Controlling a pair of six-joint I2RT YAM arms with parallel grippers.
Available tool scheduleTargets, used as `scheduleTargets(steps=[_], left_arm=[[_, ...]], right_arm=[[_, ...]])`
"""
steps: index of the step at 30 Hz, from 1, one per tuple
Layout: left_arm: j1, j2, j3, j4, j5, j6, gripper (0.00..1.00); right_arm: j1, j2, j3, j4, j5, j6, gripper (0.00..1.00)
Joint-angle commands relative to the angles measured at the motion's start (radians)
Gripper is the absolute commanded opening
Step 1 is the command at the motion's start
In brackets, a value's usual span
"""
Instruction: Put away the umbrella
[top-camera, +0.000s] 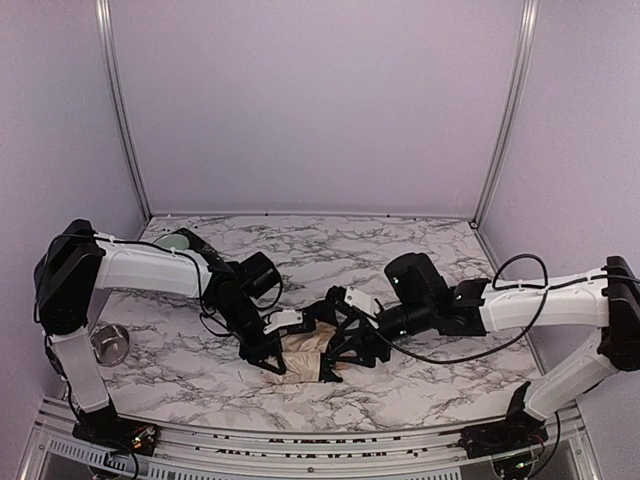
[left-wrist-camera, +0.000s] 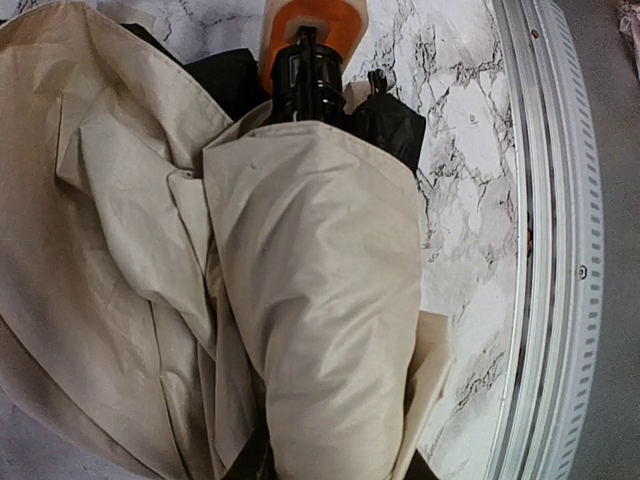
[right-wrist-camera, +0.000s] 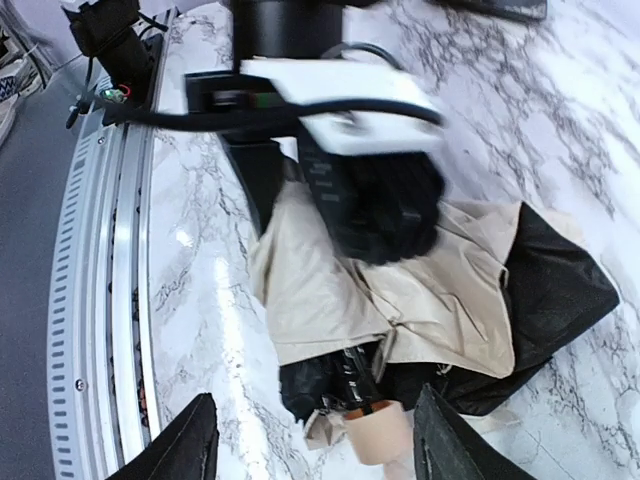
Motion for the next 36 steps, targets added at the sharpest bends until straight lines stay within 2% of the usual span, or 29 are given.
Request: scheduleTargets(steps=[1, 3, 6, 9, 12, 16, 22, 31, 36], left_arm=[[0.043, 0.117, 0.047, -0.221, 0.107, -0.024, 0.24], [0.056, 0.132, 0.060, -0.236, 0.132, -0.014, 0.23], [0.069, 0.150, 0.076, -0.259, 0.160, -0.005, 0.23], [0.083, 0.188, 0.109, -0.300, 0.185, 0.006, 0.24], [0.090, 0.205, 0.127, -0.326, 0.196, 0.021, 0.23], [0.091, 0.217, 0.139, -0.342, 0.202, 0.034, 0.23], [0.096, 0.245, 0.169, -0.381, 0.213, 0.062, 0.22], [0.099, 0.262, 0.189, -0.412, 0.228, 0.093, 0.18], [0.100, 0.287, 0.217, -0.453, 0.232, 0.125, 0.17]], right_arm=[[0.172, -0.110, -0.104, 0.208, 0.348, -0.162, 0.65], [0.259, -0.098, -0.123, 0.244, 0.459, -0.263, 0.66], [0.348, 0.002, -0.044, 0.175, 0.604, -0.385, 0.67], [0.369, 0.124, 0.033, 0.117, 0.703, -0.459, 0.68], [0.373, 0.205, 0.055, 0.148, 0.789, -0.520, 0.69], [0.373, 0.253, 0.062, 0.199, 0.814, -0.565, 0.72], [0.371, 0.354, 0.104, 0.171, 0.867, -0.583, 0.72], [0.322, 0.407, 0.123, 0.147, 0.856, -0.582, 0.68], [0.322, 0.448, 0.136, 0.159, 0.927, -0.625, 0.71]])
